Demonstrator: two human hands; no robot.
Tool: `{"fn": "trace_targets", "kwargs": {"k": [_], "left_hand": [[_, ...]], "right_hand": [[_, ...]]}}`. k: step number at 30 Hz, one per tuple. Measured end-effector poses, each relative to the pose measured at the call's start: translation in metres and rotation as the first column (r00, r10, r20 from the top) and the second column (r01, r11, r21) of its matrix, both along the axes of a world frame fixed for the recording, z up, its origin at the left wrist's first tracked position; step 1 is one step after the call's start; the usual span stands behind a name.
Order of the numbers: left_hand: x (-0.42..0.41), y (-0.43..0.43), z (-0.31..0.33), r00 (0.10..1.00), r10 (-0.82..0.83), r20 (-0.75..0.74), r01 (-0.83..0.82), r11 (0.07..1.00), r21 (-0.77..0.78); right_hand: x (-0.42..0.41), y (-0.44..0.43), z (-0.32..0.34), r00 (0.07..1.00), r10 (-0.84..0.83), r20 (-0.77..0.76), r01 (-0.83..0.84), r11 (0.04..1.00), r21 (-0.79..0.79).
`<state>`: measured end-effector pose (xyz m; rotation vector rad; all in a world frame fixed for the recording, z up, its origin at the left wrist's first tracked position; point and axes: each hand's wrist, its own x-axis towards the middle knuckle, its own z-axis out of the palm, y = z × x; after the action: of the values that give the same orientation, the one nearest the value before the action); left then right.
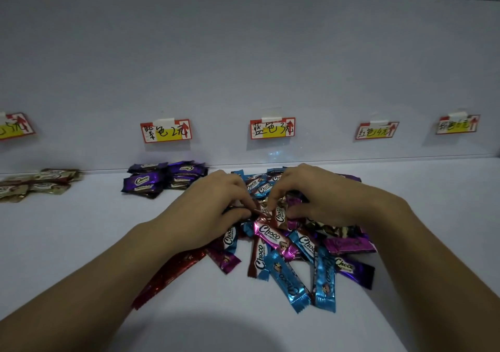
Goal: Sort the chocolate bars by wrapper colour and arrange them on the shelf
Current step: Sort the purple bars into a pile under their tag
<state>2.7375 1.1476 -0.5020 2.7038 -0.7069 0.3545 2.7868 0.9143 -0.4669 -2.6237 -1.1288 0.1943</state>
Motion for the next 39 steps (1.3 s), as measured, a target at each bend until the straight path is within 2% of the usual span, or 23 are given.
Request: {"fn": "trace_targets", "kwargs": {"k": [5,8,10,12,14,19,26,29,32,36,39], "left_hand": [[-0.002,0.007,0.006,0.999,0.043,0.030,-0.040,0.996,-0.082],[-0.006,0.013,0.011,0.996,0.086,0.008,-0.082,0.971,-0.225],[-0.008,0.024,0.018,0.995,0.081,-0.059,-0.095,0.949,-0.302],[-0.012,0.039,0.028,0.991,0.055,-0.123,-0.091,0.947,-0.308],[-0.017,0.057,0.037,0.987,0.046,-0.154,-0.090,0.951,-0.296],[-0.036,0.114,0.040,0.984,0.117,-0.135,-0.156,0.930,-0.333],[-0.064,0.232,0.037,0.938,0.314,-0.147,-0.347,0.850,-0.396],[-0.073,0.285,0.027,0.875,0.481,-0.053,-0.450,0.770,-0.452],[-0.079,0.326,0.004,0.732,0.674,0.098,-0.557,0.675,-0.483],[-0.068,0.347,-0.008,0.662,0.676,0.323,-0.583,0.736,-0.346],[-0.064,0.346,-0.010,0.669,0.655,0.352,-0.604,0.754,-0.257]], "right_hand": [[-0.002,-0.004,0.000,1.000,-0.020,0.024,0.019,0.999,0.040],[-0.003,-0.007,0.003,0.998,-0.046,0.040,0.041,0.993,0.114],[-0.005,-0.007,0.006,0.997,-0.082,-0.011,0.083,0.968,0.238],[-0.009,0.000,0.011,0.992,-0.062,-0.113,0.099,0.928,0.358],[-0.014,0.013,0.018,0.988,-0.016,-0.153,0.078,0.911,0.405],[-0.024,0.074,0.036,0.998,-0.009,-0.069,0.029,0.954,0.298],[-0.020,0.193,0.031,0.986,0.022,0.167,-0.058,0.976,0.211],[-0.016,0.248,0.026,0.973,0.042,0.227,-0.096,0.967,0.234],[-0.010,0.302,0.019,0.959,0.043,0.279,-0.123,0.953,0.276],[0.001,0.365,0.010,0.970,0.016,0.242,-0.102,0.933,0.345],[0.007,0.398,-0.001,0.981,-0.047,0.190,-0.031,0.921,0.389]]}}
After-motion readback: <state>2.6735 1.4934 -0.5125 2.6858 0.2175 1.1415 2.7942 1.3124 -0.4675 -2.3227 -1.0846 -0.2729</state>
